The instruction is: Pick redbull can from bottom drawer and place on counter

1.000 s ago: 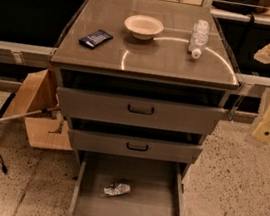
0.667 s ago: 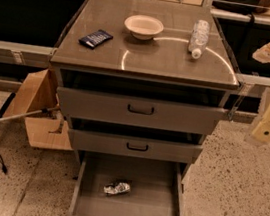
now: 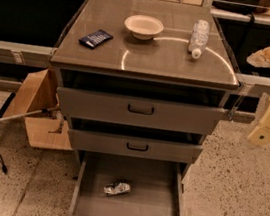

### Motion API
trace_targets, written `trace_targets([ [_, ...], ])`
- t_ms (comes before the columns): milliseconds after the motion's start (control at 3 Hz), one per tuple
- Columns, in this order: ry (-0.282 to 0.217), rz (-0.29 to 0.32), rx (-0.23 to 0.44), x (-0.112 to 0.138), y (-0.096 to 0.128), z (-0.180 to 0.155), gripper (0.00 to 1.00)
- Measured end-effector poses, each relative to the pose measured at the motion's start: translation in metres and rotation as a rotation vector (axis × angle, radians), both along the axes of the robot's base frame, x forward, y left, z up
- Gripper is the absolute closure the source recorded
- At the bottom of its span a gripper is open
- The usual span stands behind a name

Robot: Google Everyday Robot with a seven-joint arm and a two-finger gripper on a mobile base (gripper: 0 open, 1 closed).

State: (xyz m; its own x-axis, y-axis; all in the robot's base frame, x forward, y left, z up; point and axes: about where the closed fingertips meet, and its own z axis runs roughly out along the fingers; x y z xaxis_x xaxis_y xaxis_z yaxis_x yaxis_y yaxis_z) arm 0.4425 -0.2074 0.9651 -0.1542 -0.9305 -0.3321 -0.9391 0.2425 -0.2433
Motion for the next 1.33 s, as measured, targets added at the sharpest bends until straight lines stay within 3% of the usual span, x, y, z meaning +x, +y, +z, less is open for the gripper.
trace_targets([
  [1000,-0.042,0.058,0.09,0.012,0.022,-0.05,0.0],
  [1333,-0.069,0.08,0.084,0.018,0.032,-0.072,0.0],
])
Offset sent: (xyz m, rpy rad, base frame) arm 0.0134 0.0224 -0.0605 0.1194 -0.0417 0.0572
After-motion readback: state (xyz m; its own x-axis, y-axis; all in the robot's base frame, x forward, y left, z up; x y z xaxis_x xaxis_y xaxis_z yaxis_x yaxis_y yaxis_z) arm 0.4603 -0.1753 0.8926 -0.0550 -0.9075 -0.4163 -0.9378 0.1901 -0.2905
